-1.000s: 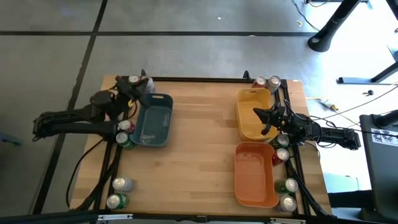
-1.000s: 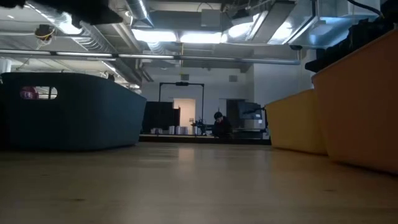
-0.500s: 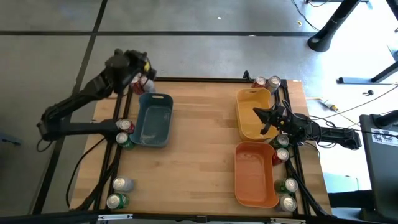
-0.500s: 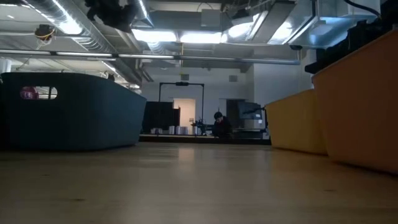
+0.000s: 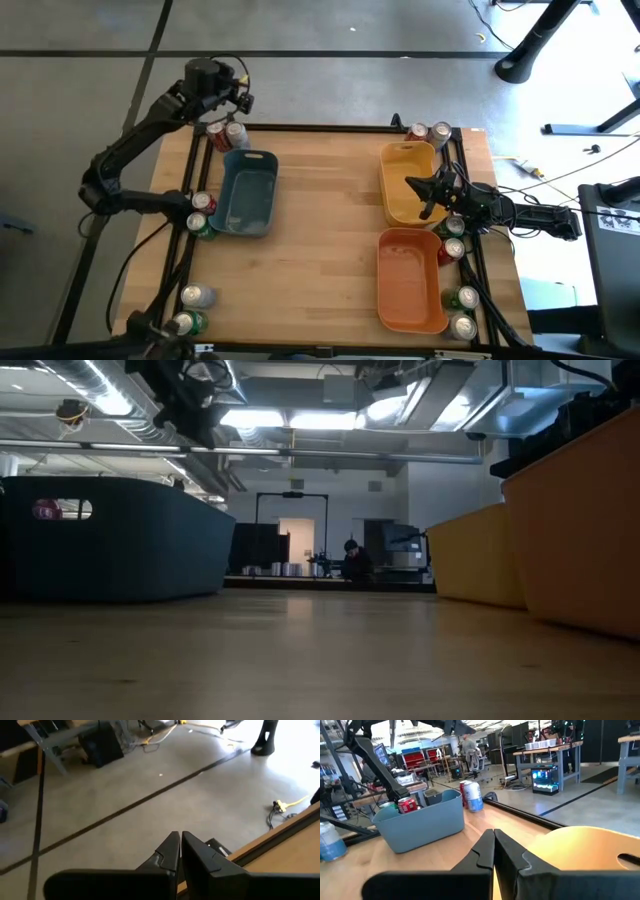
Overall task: Sort soda cans
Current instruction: Put the top left blue-white soda can into the blue bin
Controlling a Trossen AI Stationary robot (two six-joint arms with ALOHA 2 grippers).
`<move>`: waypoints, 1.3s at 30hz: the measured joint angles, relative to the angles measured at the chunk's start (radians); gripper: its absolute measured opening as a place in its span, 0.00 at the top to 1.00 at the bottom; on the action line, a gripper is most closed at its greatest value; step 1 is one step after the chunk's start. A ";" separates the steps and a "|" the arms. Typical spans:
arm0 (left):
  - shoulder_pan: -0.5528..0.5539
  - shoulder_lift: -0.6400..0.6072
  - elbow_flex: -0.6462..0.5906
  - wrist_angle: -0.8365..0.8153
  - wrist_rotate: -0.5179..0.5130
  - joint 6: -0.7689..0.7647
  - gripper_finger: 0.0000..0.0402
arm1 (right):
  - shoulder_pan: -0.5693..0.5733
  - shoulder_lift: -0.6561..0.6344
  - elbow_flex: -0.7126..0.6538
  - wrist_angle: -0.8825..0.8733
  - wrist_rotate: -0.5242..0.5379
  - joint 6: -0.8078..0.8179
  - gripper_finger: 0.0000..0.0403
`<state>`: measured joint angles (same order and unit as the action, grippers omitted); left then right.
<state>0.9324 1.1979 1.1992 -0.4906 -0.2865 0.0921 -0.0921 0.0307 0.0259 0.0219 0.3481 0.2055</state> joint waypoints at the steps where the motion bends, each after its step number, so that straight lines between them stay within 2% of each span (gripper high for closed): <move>1: 0.007 0.009 0.000 -0.001 0.002 -0.014 0.96 | 0.000 0.000 0.000 0.000 0.000 0.006 0.98; 6: 0.029 0.038 0.000 -0.006 0.004 -0.050 0.86 | 0.000 0.000 -0.001 -0.003 -0.035 0.026 0.98; 11: 0.037 0.036 0.003 -0.012 0.104 -0.072 0.68 | 0.000 0.000 -0.001 -0.004 -0.044 0.026 0.98; 16: 0.062 0.044 0.049 -0.104 0.216 -0.140 0.49 | 0.000 0.000 -0.002 -0.008 -0.064 0.026 0.98; 21: 0.084 0.052 0.077 -0.207 0.237 -0.162 0.35 | 0.000 0.012 -0.002 -0.011 -0.088 0.026 0.98; 26: 0.098 0.078 0.079 -0.272 0.235 -0.162 0.30 | 0.000 0.042 -0.002 -0.011 -0.079 0.025 0.98; 39: 0.097 0.252 0.078 -0.404 0.229 -0.137 0.30 | 0.000 0.106 -0.004 0.006 -0.070 0.025 0.98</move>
<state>1.0294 1.4496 1.2774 -0.8949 -0.0580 -0.0452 -0.0921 0.1363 0.0223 0.0277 0.2785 0.2310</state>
